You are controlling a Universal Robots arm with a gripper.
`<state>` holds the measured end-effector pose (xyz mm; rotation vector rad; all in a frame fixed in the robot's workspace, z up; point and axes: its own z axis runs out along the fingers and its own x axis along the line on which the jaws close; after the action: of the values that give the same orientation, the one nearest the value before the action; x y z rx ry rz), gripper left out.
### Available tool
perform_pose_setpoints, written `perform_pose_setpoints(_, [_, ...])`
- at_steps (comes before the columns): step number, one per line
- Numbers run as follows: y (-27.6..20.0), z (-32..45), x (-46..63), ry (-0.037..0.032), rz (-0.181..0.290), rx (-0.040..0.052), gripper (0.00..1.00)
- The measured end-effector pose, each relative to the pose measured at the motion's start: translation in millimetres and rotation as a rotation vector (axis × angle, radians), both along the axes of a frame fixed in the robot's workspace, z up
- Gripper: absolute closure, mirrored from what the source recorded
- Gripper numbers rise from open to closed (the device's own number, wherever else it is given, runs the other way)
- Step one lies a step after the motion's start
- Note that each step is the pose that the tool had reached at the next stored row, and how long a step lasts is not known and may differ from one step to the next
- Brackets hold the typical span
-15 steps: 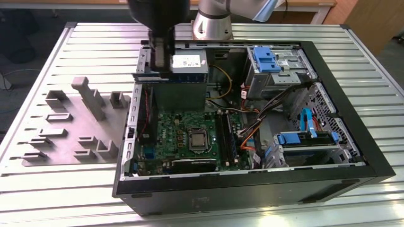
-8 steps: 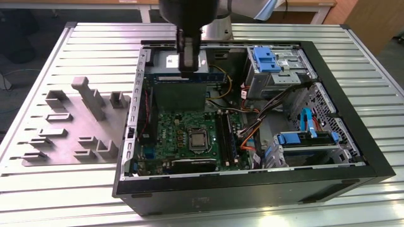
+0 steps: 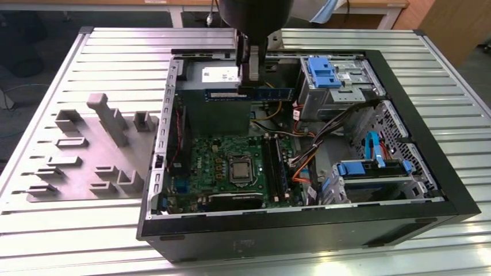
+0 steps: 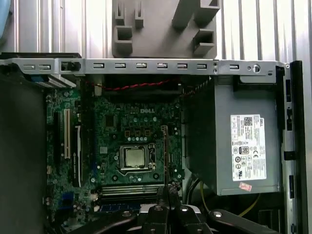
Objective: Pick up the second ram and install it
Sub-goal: 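Pick up the second ram and move it above second insertion slot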
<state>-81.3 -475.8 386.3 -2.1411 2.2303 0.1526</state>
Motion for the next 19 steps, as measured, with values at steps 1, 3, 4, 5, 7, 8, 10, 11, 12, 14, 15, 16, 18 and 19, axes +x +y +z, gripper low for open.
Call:
perform_pose_setpoints(1, [0.0, 0.0, 0.0, -0.0001, 0.000, 0.0000, 0.88])
perform_pose_setpoints(3, [0.0, 0.0, 0.0, -0.0001, 0.000, 0.0001, 0.88])
perform_pose_setpoints(4, [0.1, -0.4, 0.1, -0.0001, 0.000, 0.0002, 0.88])
perform_pose_setpoints(5, [-0.1, -1.1, 0.1, -0.0001, 0.000, 0.0003, 0.88])
perform_pose_setpoints(7, [-1.2, -3.0, 0.1, 0.0000, 0.000, -0.0001, 0.88])
perform_pose_setpoints(8, [-1.9, -3.9, 0.1, 0.0000, 0.000, -0.0001, 0.88])
perform_pose_setpoints(10, [-3.1, -6.2, 0.1, -0.0001, 0.000, 0.0002, 0.88])
perform_pose_setpoints(11, [-3.7, -7.4, 0.1, -0.0001, 0.000, 0.0001, 0.88])
perform_pose_setpoints(12, [-4.5, -8.8, 0.1, -0.0001, 0.000, 0.0001, 0.88])
perform_pose_setpoints(14, [-5.6, -11.7, 0.0, -0.0001, 0.000, 0.0001, 0.88])
perform_pose_setpoints(15, [-6.0, -13.4, 0.0, -0.0001, 0.000, 0.0001, 0.88])
perform_pose_setpoints(16, [-6.5, -15.0, 0.1, 0.0000, 0.000, 0.0000, 0.88])
perform_pose_setpoints(18, [-7.6, -18.2, 0.1, 0.0000, 0.000, 0.0000, 0.88])
perform_pose_setpoints(19, [-8.1, -19.7, 0.1, -0.0001, 0.000, 0.0000, 0.88])
